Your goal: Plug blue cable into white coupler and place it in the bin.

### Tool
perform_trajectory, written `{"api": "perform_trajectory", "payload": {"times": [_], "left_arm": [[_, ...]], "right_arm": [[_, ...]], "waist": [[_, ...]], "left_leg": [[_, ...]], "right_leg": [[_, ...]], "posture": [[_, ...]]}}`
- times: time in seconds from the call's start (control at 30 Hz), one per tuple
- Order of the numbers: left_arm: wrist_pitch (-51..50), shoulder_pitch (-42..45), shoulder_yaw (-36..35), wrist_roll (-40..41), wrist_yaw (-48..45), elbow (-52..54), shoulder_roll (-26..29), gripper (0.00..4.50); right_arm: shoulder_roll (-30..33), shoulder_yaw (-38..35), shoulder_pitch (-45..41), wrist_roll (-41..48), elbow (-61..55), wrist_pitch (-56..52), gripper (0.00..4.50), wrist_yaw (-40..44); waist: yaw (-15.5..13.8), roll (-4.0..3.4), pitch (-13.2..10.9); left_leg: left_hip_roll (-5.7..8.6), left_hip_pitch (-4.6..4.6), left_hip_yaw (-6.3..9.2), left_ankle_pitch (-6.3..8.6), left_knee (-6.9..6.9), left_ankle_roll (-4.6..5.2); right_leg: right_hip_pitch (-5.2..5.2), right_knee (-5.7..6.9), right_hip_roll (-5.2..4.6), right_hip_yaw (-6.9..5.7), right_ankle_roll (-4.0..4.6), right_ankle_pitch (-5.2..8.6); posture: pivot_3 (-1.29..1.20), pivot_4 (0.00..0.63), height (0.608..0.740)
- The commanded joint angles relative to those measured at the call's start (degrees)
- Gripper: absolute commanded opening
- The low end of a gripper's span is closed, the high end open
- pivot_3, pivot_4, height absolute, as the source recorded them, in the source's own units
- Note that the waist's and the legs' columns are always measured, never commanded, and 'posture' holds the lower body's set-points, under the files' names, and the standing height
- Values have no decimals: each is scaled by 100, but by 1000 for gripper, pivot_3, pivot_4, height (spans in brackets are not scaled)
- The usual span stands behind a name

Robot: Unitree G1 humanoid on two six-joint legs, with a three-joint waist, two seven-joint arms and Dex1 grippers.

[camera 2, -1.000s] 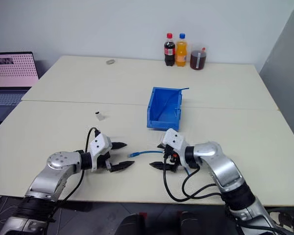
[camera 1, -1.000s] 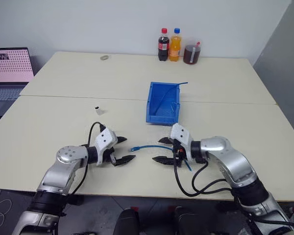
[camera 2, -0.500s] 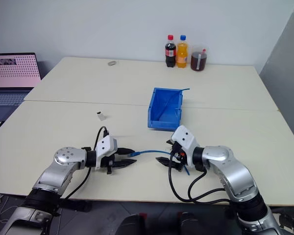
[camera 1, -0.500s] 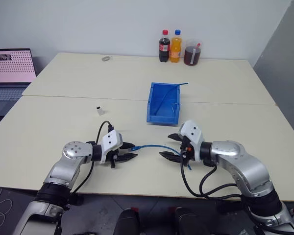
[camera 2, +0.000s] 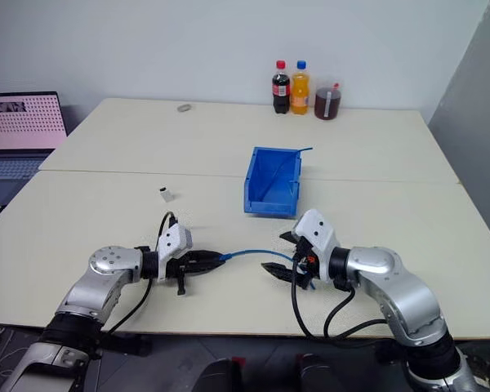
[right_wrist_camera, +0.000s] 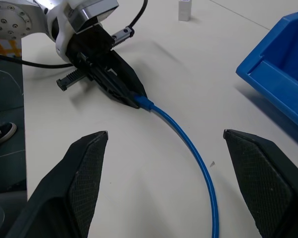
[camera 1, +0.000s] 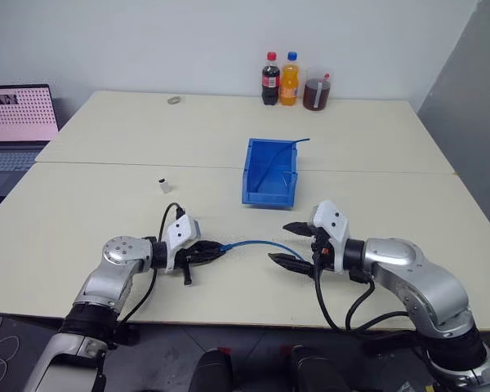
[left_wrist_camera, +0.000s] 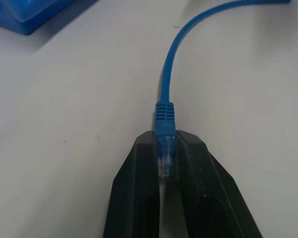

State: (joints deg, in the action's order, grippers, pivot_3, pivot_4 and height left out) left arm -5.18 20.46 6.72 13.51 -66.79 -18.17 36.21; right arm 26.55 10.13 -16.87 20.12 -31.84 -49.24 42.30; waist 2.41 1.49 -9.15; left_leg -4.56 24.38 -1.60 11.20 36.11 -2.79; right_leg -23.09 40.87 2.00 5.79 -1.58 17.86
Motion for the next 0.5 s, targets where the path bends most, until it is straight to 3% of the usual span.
{"api": "perform_trajectory", "payload": {"times": [0.03,0.1,0.5], "left_arm": [[-1000,212,-281,709,138,745,-248,242],[-1896,426,-492,1451,159,1294,-390,242],[-4761,820,-1259,3700,729,2667,-428,242]], "right_arm": [[-55,-411,205,415,-373,149,3956,-50],[-165,-646,360,785,-545,83,3956,-35],[-733,-1462,475,2319,-531,-628,3956,-809]], "waist": [[-4,1,-1],[-23,9,-6],[96,34,-25]], "left_leg": [[0,5,1,0,0,0],[0,18,4,0,1,0],[0,34,27,0,-2,-1]], "right_leg": [[-3,0,0,-1,0,0],[-8,-2,0,-4,-2,1],[-14,-6,5,-21,1,5]], "posture": [[0,150,740],[0,150,740],[0,150,740]]}}
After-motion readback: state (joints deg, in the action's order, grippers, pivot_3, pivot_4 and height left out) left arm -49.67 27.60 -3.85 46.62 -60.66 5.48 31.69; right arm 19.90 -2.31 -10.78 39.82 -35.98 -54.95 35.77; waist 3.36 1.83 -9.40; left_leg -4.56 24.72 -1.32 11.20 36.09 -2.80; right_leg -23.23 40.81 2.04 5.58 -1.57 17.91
